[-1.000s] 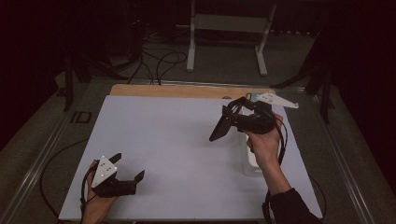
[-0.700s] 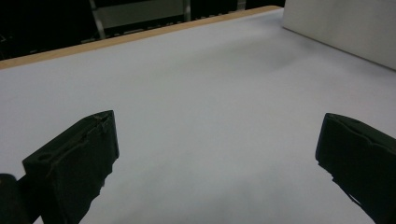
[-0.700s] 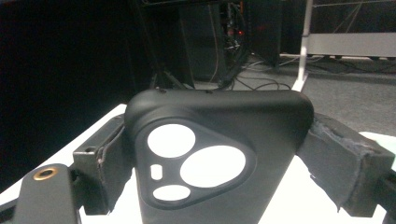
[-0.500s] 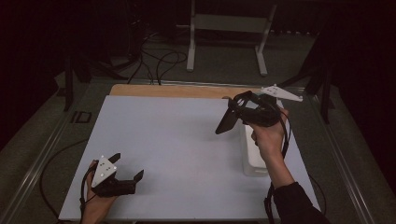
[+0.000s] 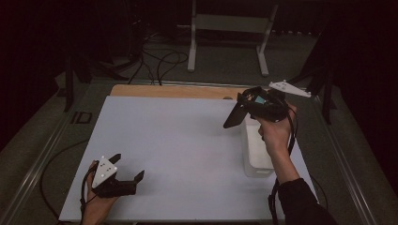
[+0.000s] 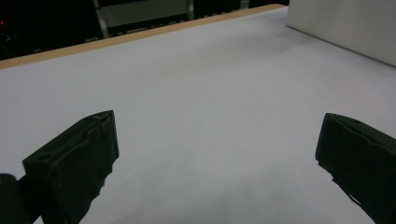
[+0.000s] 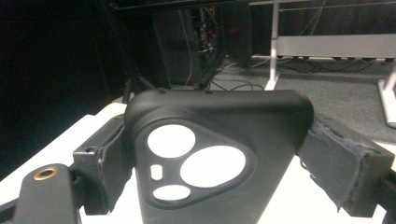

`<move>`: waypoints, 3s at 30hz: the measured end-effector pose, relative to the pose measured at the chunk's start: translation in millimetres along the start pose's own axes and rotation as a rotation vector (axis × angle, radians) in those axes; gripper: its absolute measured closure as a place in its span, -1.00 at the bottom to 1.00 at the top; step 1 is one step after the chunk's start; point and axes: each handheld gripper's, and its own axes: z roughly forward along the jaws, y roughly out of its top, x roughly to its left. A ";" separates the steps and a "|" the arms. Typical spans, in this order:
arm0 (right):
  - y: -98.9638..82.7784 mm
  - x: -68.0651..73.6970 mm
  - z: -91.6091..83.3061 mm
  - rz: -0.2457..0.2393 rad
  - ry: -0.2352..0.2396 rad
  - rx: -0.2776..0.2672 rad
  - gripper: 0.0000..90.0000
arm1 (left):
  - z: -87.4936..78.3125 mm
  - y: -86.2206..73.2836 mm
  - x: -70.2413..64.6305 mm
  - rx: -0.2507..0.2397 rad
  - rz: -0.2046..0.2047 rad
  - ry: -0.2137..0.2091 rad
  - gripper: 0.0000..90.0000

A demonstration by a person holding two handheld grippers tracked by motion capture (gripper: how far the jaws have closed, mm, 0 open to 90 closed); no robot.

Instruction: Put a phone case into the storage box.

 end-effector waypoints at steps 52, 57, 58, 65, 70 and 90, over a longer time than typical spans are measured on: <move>-0.1 -58.4 31.5 -0.055 -0.336 0.086 -0.68 | 1.3 0.4 -1.2 0.002 0.011 0.009 -1.00; -5.8 -61.9 38.6 -0.054 -0.355 0.113 -0.68 | 1.1 0.3 -0.9 0.001 0.009 0.009 -1.00; -6.7 -62.4 40.1 -0.057 -0.360 0.118 -0.68 | 1.1 0.3 -0.9 0.000 0.009 0.008 -1.00; -11.4 -63.4 51.2 -0.061 -0.379 0.140 -0.68 | 1.2 0.5 -1.6 -0.001 0.009 0.006 -1.00; -17.3 -62.9 62.5 -0.075 -0.395 0.167 -0.68 | 0.5 0.6 -1.3 -0.003 0.006 0.008 -1.00; -42.1 -70.3 98.4 -0.079 -0.476 0.272 -0.70 | -0.9 0.7 -0.9 -0.010 0.005 0.005 -1.00</move>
